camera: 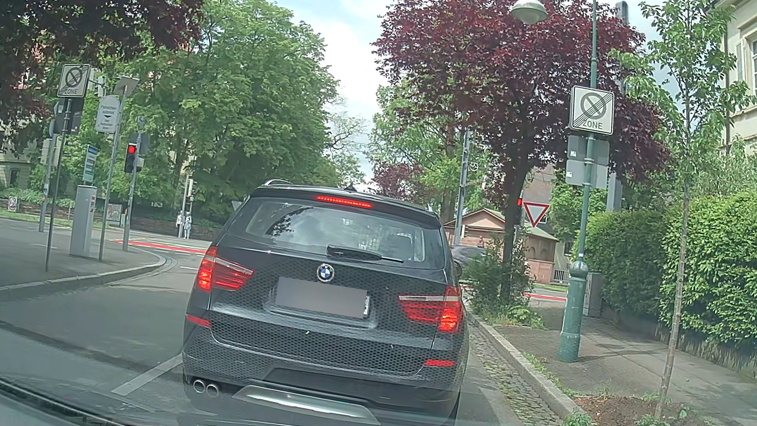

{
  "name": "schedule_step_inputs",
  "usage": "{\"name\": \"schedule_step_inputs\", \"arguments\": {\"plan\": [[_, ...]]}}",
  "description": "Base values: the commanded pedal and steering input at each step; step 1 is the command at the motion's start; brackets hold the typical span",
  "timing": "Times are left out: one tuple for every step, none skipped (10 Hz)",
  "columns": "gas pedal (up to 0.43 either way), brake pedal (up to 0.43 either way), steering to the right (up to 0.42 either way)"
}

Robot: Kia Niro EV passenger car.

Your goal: Follow the waypoints while adhering to traffic rules and regulations

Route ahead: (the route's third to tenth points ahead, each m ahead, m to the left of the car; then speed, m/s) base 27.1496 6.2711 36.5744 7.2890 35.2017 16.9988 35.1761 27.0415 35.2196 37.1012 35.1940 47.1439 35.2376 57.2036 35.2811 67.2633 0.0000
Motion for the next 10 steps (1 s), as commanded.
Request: {"name": "schedule_step_inputs", "arguments": {"plan": [[0.000,0.274,0.002],[0.000,0.274,0.002],[0.000,0.274,0.002],[0.000,0.274,0.002],[0.000,0.274,0.002],[0.000,0.274,0.002],[0.000,0.274,0.002],[0.000,0.274,0.002],[0.000,0.274,0.002],[0.000,0.274,0.002]]}}
